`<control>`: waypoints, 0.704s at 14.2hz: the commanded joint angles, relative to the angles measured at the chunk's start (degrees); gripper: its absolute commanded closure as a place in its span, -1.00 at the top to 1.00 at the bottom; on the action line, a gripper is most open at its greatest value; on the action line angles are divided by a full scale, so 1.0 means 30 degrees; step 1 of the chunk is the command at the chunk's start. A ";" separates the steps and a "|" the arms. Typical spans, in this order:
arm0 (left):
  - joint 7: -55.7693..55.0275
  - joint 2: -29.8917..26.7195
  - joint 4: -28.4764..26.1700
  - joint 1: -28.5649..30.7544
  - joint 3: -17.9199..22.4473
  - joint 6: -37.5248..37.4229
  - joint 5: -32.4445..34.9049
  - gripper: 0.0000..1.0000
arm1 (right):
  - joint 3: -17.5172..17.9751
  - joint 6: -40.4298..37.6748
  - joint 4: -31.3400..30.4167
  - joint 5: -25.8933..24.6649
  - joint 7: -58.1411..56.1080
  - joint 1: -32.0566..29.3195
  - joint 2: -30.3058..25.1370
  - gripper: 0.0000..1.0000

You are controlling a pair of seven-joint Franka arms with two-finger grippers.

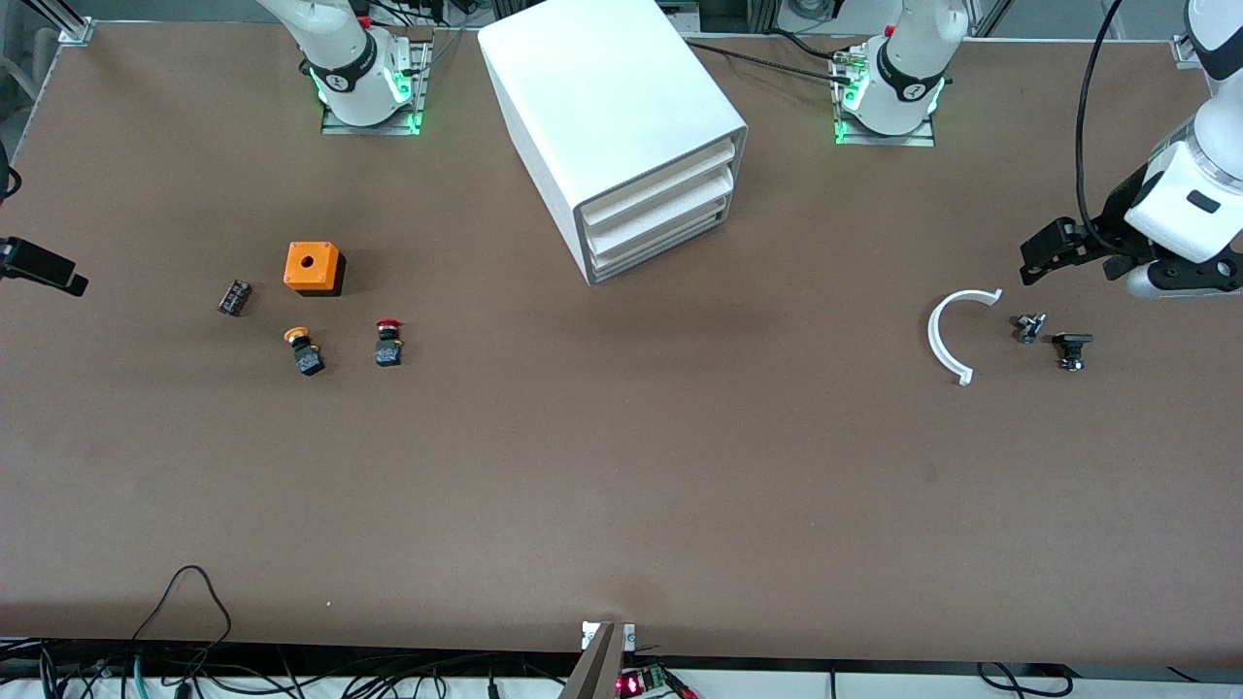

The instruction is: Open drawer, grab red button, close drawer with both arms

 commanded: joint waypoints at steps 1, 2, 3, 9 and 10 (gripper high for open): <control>0.0514 0.0155 0.0490 0.0184 0.0001 -0.0294 -0.0388 1.00 | -0.0119 -0.1660 0.0083 0.0141 -0.0082 0.0460 -0.0809 1.00; 0.0514 0.0156 0.0490 0.0185 0.0001 -0.0294 -0.0388 1.00 | 0.0085 -0.1839 0.0083 0.0112 -0.0082 0.0461 -0.1015 1.00; 0.0485 0.0156 0.0548 0.0185 0.0001 -0.0294 -0.0388 1.00 | 0.0145 -0.1841 0.0083 0.0083 -0.0082 0.0461 -0.1075 1.00; 0.0485 0.0126 0.0783 0.0185 0.0001 -0.0382 -0.0359 1.00 | 0.0438 -0.2132 -0.0034 -0.0005 -0.0082 0.0431 -0.1777 1.00; 0.0456 0.0097 0.0783 0.0185 0.0001 -0.0411 -0.0359 1.00 | 0.0438 -0.2250 -0.0209 -0.0005 -0.0024 0.0431 -0.2039 1.00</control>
